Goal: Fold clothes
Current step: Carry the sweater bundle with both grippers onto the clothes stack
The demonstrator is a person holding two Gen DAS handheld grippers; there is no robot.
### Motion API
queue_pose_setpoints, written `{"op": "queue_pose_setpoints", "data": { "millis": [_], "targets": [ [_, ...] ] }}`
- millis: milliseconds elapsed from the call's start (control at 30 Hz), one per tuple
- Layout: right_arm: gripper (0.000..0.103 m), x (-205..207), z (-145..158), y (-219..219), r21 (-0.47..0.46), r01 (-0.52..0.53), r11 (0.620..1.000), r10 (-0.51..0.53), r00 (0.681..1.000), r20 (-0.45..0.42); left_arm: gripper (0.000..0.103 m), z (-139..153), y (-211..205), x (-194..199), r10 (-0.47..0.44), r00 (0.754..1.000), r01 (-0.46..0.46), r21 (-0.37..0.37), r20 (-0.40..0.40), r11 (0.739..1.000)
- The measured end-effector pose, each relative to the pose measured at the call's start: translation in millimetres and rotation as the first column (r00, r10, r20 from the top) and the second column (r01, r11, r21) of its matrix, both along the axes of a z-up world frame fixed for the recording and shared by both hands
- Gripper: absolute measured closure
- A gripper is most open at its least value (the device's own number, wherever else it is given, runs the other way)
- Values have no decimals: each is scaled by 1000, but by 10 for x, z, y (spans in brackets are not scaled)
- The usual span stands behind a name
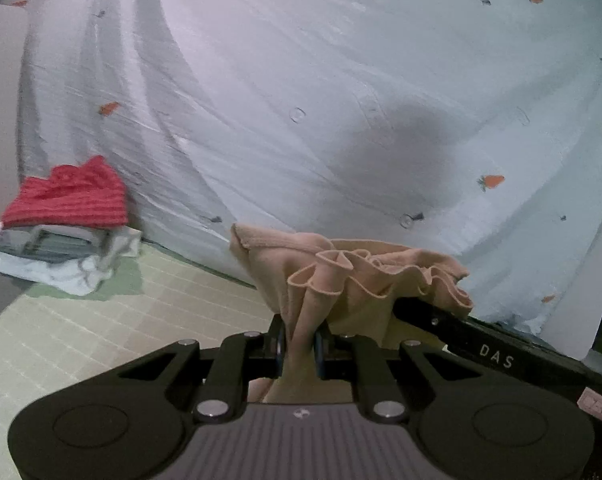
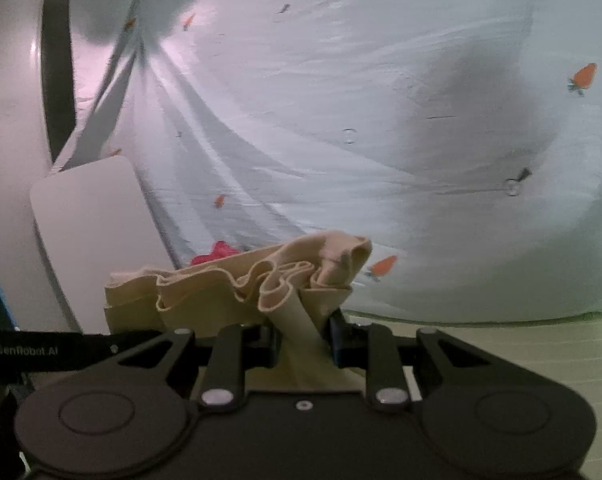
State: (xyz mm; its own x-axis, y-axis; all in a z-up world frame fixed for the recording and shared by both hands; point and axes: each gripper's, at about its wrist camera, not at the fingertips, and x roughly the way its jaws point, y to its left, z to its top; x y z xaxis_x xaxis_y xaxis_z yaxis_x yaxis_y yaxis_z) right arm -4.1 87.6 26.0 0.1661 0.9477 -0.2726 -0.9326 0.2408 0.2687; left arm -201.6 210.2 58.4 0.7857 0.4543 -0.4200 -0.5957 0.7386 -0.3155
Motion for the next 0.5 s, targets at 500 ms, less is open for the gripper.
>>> {"op": "queue_pose_setpoints", "data": {
  "millis": [500],
  "targets": [
    [79,-596,150,1592,49,-6,999,4,998,55,88,-114,1662,-863,24,993,-32,66,114,997]
  ]
}}
